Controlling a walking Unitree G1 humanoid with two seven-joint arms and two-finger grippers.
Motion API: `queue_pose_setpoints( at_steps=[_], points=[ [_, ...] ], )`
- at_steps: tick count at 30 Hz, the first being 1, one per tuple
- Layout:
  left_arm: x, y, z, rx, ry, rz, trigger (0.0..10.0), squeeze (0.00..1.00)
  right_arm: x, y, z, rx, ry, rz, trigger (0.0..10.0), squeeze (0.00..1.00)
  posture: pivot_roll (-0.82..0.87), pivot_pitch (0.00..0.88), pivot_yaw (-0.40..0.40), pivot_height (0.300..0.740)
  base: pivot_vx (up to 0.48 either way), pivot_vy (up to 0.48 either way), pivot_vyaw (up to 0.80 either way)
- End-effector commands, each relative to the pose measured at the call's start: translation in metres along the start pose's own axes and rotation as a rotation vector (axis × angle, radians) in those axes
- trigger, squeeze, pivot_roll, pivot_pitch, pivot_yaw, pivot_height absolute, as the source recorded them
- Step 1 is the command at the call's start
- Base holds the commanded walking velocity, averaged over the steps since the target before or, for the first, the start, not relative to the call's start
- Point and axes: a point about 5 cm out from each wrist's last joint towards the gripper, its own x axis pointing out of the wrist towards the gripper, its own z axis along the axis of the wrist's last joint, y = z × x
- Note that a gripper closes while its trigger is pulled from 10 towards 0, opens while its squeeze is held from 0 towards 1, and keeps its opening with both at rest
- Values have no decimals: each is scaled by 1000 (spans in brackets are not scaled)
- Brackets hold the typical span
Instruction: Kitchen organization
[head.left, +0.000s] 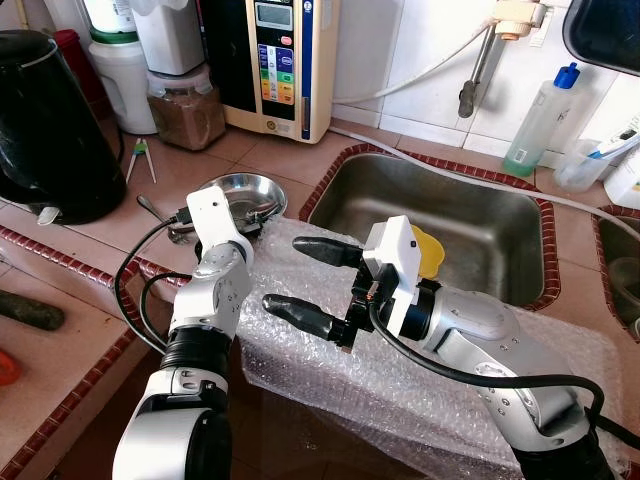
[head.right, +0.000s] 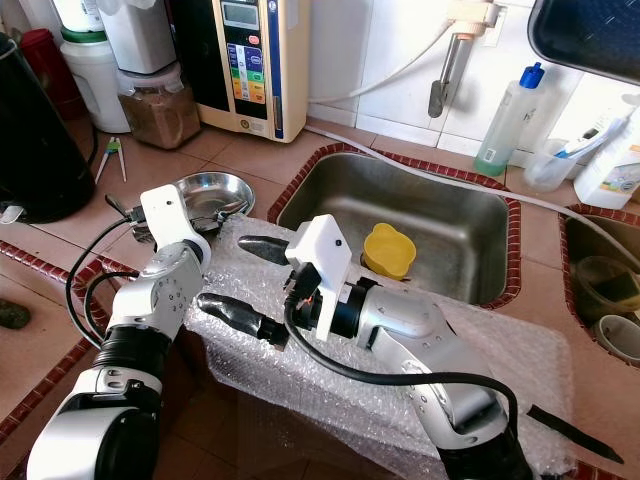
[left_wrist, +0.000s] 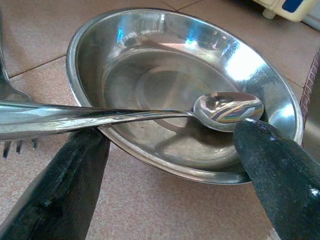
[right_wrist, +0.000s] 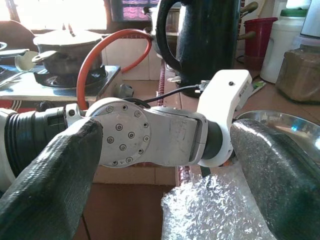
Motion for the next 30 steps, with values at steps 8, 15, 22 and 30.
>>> queue_pose_setpoints(
  at_steps=[8,15,22,30],
  points=[
    [-2,7,5,-21,-63,60,10000,0,-1,-3,1,-11,5,4,10000,0,-98,5,17,740,0,0,0],
    [-6,6,5,-26,-83,56,10000,0,-1,-3,1,-10,5,9,10000,0,-92,4,16,740,0,0,0],
    [4,2,-1,-42,-42,-5,10000,0,0,-4,1,-14,4,8,10000,0,-92,0,15,740,0,0,0],
    [10,-11,4,-35,-23,-55,10000,0,0,-4,1,-16,2,0,10000,0,-103,0,23,740,0,0,0]
  ],
)
